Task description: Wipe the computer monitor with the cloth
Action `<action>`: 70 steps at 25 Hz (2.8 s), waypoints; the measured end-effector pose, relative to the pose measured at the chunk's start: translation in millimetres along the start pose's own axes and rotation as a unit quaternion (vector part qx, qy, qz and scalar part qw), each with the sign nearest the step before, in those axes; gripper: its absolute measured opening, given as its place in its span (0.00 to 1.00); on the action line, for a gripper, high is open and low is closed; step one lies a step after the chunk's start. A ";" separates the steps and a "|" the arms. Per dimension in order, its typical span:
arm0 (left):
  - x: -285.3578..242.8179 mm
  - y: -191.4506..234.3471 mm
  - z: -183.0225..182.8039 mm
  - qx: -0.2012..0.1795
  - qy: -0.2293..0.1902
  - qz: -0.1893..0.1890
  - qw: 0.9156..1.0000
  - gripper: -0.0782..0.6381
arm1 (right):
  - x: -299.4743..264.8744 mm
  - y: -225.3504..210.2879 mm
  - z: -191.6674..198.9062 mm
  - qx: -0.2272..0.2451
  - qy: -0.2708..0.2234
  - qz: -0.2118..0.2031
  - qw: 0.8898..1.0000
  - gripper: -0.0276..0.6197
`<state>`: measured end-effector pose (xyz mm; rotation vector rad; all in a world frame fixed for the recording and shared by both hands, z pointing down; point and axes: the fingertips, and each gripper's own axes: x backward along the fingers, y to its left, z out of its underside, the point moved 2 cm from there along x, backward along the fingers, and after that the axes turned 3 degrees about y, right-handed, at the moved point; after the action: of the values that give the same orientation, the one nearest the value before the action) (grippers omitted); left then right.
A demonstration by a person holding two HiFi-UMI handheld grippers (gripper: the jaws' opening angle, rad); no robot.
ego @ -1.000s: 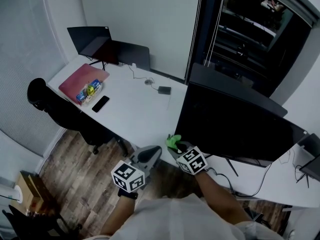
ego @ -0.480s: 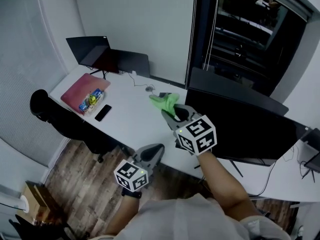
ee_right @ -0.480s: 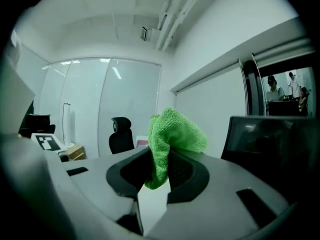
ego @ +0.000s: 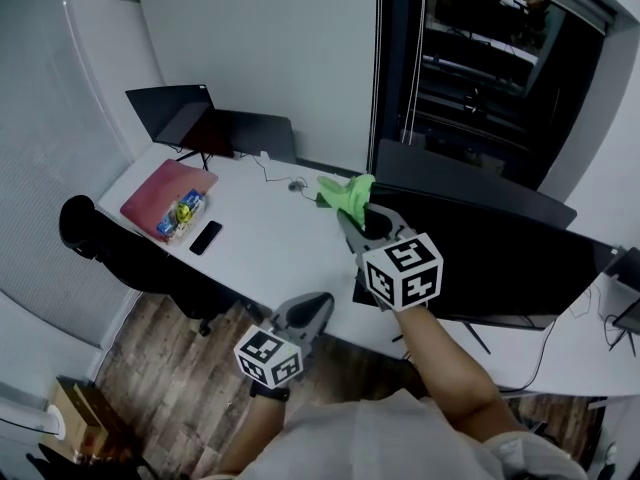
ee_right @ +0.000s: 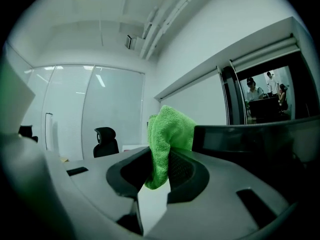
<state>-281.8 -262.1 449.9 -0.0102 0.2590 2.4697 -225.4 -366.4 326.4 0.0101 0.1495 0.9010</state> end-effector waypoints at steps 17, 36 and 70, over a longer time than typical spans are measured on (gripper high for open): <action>-0.1 -5.2 10.1 0.002 0.008 -0.004 1.000 0.15 | 15.2 2.2 74.5 -0.040 0.049 0.006 0.998 0.15; 11.3 2.6 24.5 0.012 0.021 -0.019 1.000 0.15 | 9.6 18.2 169.9 -0.047 0.145 0.005 0.988 0.15; -0.8 13.1 24.4 0.012 0.027 -0.018 0.999 0.15 | 17.0 55.1 274.6 -0.008 0.288 -0.060 0.956 0.15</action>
<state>-287.7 -268.0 476.3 -0.0696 0.3095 2.4322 -221.2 -304.0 600.0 -0.2776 0.6794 0.7634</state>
